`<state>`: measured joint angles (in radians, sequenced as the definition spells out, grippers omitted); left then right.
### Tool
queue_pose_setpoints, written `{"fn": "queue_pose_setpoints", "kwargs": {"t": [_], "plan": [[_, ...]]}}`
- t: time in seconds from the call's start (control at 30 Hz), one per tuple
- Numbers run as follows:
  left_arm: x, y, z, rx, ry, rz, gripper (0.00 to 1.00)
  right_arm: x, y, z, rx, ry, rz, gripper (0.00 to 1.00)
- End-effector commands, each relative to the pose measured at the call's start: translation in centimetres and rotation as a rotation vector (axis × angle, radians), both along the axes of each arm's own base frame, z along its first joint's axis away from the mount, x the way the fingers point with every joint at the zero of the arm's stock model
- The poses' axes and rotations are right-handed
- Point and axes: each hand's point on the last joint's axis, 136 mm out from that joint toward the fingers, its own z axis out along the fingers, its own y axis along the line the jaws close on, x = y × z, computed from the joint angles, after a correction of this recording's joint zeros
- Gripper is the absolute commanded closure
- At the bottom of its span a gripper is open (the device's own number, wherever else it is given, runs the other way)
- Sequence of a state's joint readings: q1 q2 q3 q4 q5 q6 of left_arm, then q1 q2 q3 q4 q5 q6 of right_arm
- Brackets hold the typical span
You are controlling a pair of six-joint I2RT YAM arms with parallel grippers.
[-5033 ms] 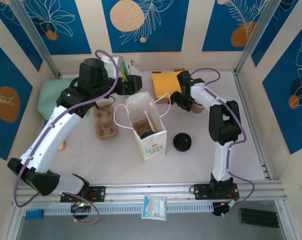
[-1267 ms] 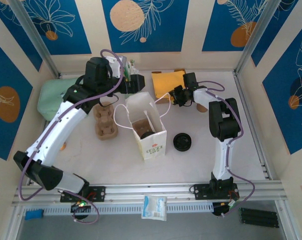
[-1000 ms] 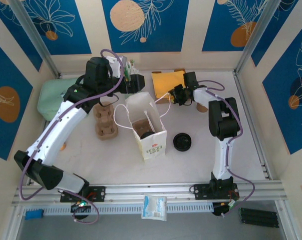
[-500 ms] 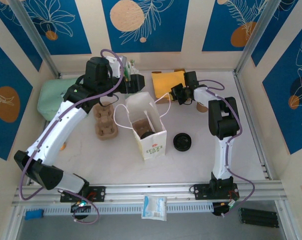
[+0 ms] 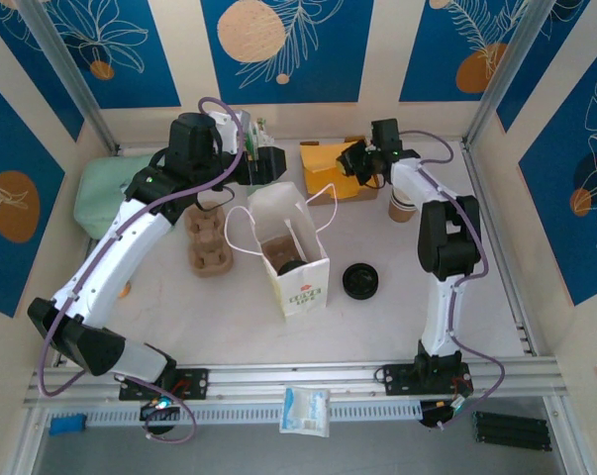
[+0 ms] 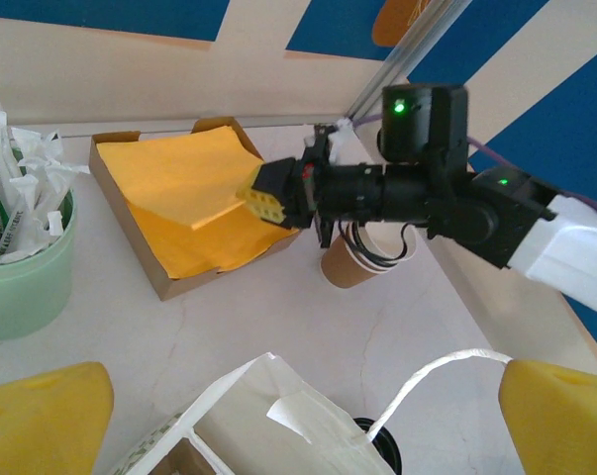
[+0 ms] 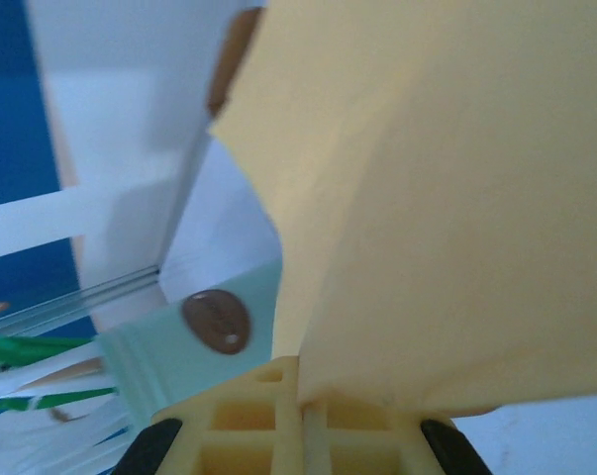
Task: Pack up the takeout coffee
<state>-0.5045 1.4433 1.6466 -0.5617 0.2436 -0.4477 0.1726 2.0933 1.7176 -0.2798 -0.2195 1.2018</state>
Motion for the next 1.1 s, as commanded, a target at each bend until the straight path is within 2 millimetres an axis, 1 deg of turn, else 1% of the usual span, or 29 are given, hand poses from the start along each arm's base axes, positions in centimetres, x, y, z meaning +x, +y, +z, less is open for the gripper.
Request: {"fn": "queue_pose_setpoints", "kwargs": {"t": [0.0, 0.3, 0.5, 0.63, 0.83, 1.0, 1.07], "plan": [[0.1, 0.3, 0.8, -0.025, -0.013, 0.008, 0.0, -0.5, -0.2, 3.9, -0.01, -0.071, 0.049, 1.0], [0.3, 0.6, 0.2, -0.015, -0.004, 0.031, 0.01, -0.9, -0.5, 8.1, -0.042, -0.165, 0.099, 1.0], [0.8, 0.8, 0.1, -0.009, -0.008, 0.054, 0.01, -1.8, -1.1, 12.1, -0.057, -0.246, 0.128, 1.0], [1.0, 0.9, 0.4, -0.005, -0.014, 0.064, 0.01, -2.6, -1.6, 15.1, -0.067, -0.305, 0.145, 1.0], [1.0, 1.4, 1.5, -0.004, -0.037, 0.086, 0.01, -4.4, -2.5, 20.1, -0.08, -0.406, 0.167, 1.0], [1.0, 2.1, 2.2, 0.007, -0.053, 0.114, 0.01, -6.7, -3.1, 24.7, -0.091, -0.498, 0.198, 1.0], [0.9, 2.4, 2.6, 0.011, -0.063, 0.124, 0.01, -8.2, -3.1, 26.9, -0.105, -0.551, 0.217, 1.0]]}}
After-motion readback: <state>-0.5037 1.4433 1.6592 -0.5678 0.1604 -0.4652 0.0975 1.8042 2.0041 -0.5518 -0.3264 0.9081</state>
